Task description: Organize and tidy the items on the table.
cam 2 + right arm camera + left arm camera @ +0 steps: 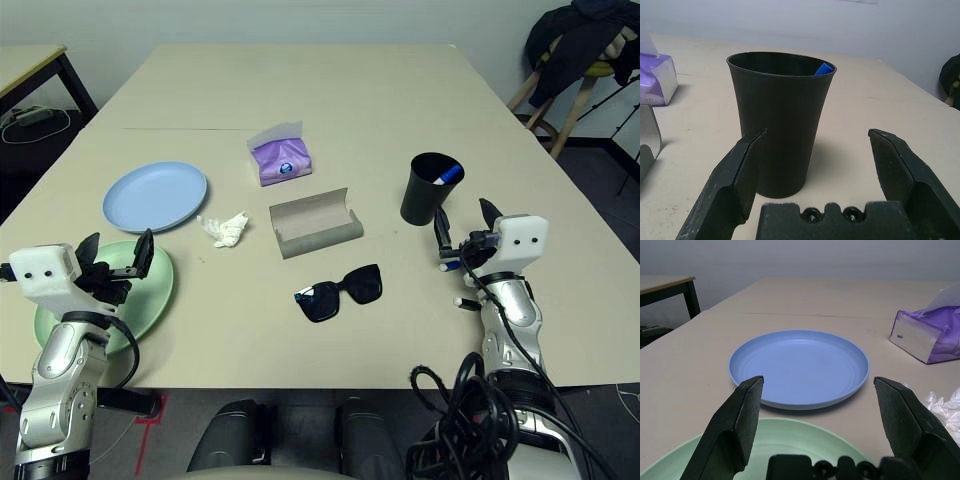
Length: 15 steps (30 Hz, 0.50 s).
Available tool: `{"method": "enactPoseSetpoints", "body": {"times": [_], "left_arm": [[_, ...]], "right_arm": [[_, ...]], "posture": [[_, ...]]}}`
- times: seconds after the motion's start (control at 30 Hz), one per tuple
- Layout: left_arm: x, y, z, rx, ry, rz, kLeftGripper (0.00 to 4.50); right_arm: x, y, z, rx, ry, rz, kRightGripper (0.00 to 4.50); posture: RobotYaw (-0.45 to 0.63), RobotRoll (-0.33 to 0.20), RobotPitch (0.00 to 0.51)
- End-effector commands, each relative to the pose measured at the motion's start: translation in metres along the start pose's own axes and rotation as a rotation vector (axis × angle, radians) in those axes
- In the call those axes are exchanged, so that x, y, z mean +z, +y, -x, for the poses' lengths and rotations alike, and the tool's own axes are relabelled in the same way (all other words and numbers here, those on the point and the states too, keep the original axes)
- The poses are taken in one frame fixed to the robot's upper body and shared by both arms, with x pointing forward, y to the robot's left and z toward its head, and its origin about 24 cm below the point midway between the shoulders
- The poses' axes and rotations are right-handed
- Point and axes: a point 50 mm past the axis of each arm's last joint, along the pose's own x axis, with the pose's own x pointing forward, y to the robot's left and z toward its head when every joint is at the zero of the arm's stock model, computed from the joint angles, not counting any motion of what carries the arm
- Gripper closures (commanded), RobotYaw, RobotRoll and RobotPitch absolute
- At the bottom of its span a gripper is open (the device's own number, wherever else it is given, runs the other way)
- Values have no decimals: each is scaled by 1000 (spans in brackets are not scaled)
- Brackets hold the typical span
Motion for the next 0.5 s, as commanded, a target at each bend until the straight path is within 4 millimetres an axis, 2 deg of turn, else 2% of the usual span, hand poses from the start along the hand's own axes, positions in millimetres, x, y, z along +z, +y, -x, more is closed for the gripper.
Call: {"method": "enactPoseSetpoints", "body": {"times": [0.03, 0.5], "left_arm": [[-6, 0, 0, -1, 24, -5, 0], [-5, -2, -2, -10, 18, -6, 0]], "right_arm": [[2, 1, -1, 11, -10, -6, 10], [2, 3, 0, 17, -7, -7, 10]], "posture": [[112, 0, 71], [113, 0, 73]]}}
